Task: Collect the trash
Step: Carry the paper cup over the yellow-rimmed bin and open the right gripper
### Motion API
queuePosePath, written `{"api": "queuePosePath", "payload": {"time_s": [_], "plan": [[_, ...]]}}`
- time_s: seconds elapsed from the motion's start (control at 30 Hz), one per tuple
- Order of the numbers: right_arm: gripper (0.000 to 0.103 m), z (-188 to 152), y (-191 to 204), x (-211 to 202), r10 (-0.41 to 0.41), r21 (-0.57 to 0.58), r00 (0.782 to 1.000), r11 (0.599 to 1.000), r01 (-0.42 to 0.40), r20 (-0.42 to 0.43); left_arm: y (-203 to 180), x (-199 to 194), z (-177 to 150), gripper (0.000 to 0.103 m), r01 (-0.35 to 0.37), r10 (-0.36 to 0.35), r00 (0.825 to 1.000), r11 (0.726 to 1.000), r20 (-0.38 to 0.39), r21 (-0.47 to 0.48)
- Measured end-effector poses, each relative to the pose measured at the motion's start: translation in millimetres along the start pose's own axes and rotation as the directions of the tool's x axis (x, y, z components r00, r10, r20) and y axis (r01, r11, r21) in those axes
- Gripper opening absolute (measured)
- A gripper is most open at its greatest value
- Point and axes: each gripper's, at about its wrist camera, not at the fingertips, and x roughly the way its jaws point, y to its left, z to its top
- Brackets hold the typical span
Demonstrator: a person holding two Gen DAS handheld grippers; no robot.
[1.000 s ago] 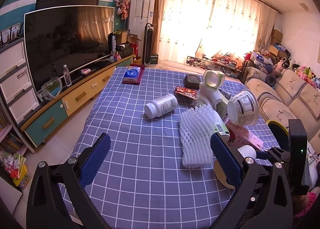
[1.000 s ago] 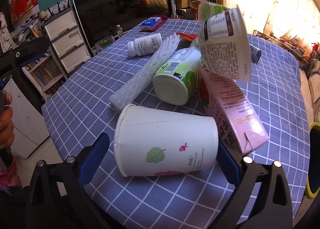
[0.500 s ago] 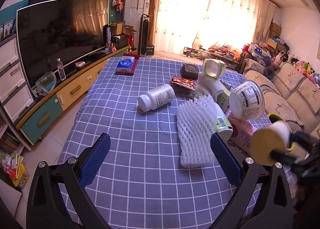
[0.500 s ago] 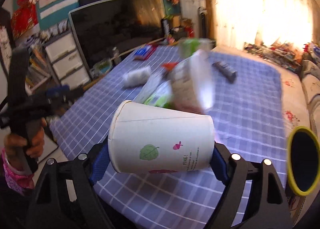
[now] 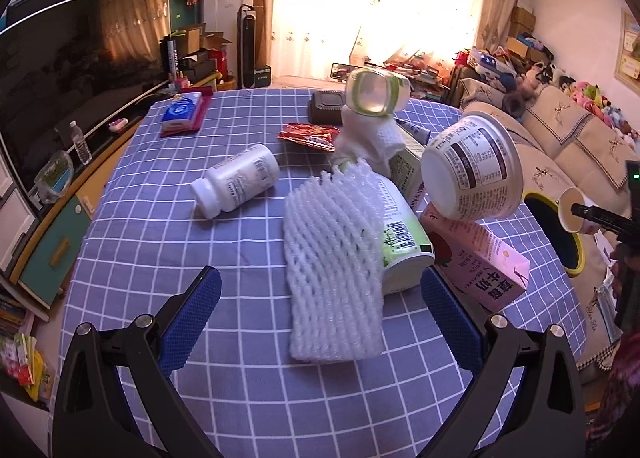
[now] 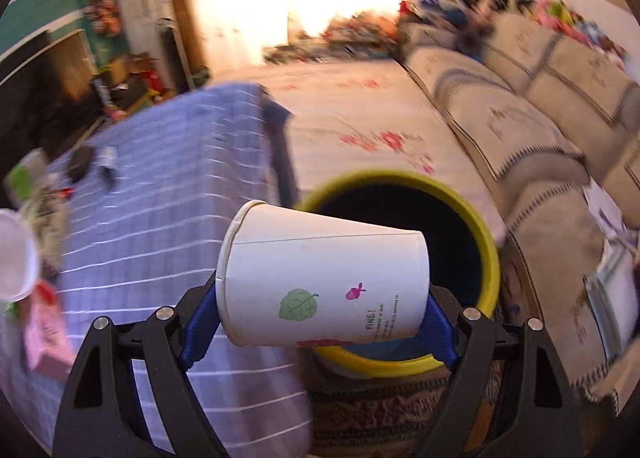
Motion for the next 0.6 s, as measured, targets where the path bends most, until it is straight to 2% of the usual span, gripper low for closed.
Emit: {"api": "queuePosePath", "payload": {"time_s": [0.17, 0.27, 0.37, 0.6], "plan": [[0.080, -4.2, -33.9, 62.3, -0.059, 0.053, 0.990, 0.996, 0.066, -0.125, -7.4, 14.2, -0.4, 0.098, 0.008, -0.007, 1.000, 0.999, -0.023, 0.032], [0.081, -8.2, -47.9, 86.1, -0.067, 0.071, 0.981, 0.994, 0.081, -0.182, -12.3, 24.1, 0.4, 0.098, 0.009, -0.007, 0.999, 0.998, -0.039, 0.057], [0.086, -9.4, -48.9, 95.1, -0.073, 0.068, 0.979, 0.994, 0.088, -0.191, -18.1, 30.5, 0.2, 0.098, 0.010, -0.006, 0.999, 0.997, -0.045, 0.081], [0.088, -9.3, -44.7, 81.3, -0.052, 0.067, 0.986, 0.996, 0.063, -0.157, -19.9, 44.1, -1.3, 0.098, 0.012, -0.005, 0.997, 0.995, -0.071, 0.100]]}}
